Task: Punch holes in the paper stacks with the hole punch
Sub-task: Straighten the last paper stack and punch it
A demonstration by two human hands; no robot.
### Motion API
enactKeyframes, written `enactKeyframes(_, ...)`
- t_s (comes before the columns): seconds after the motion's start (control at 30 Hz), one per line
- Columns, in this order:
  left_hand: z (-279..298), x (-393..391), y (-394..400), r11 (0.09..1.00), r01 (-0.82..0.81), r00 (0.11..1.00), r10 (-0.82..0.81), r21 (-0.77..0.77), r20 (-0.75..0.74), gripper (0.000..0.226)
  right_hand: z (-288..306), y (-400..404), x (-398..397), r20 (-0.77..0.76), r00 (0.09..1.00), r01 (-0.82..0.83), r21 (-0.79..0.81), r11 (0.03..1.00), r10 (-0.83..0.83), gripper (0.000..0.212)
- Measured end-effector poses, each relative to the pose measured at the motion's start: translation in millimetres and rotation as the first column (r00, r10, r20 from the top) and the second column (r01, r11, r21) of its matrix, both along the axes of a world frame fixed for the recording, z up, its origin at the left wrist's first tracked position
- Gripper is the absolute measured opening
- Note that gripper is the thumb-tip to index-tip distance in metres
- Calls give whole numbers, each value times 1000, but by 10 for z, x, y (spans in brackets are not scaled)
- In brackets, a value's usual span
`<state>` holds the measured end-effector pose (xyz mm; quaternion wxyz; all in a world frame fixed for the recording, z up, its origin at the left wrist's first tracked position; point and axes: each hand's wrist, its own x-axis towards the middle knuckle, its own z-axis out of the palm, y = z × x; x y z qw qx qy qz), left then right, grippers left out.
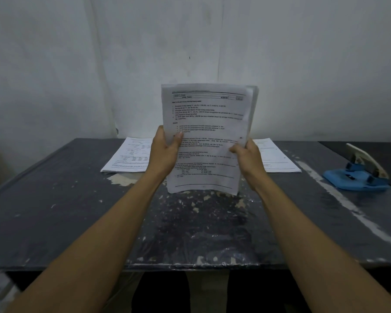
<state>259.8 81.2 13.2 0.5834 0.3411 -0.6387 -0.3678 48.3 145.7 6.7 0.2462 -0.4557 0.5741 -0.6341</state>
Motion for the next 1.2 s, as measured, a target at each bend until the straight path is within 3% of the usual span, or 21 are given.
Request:
enactKeyframes(0.43, 5, 8, 94, 1000, 16, 999, -16, 17, 27, 21, 19, 98, 15, -9, 1000, -27, 13, 1000, 27, 18)
enactKeyframes(0.6, 129, 90, 103, 999, 30, 999, -30, -17, -24, 34, 142, 169, -66, -22, 1000, -21, -36, 999, 21, 21)
enactKeyframes(0.77, 353, 97, 129, 995, 96, 991, -99, -36, -90, 46, 316, 184, -26, 18, 999, -38, -96, 995, 40, 46)
enactKeyframes(1.03, 342, 82, 117, 995, 95, 993, -95, -10, -65, 47, 331, 180, 0, 24, 996, -84, -39, 996, 85, 57)
enactKeyframes(1.2, 272, 92, 127, 995, 95, 994, -95, 0, -46, 41, 264, 172, -44, 29, 992, -122, 31, 992, 121, 22)
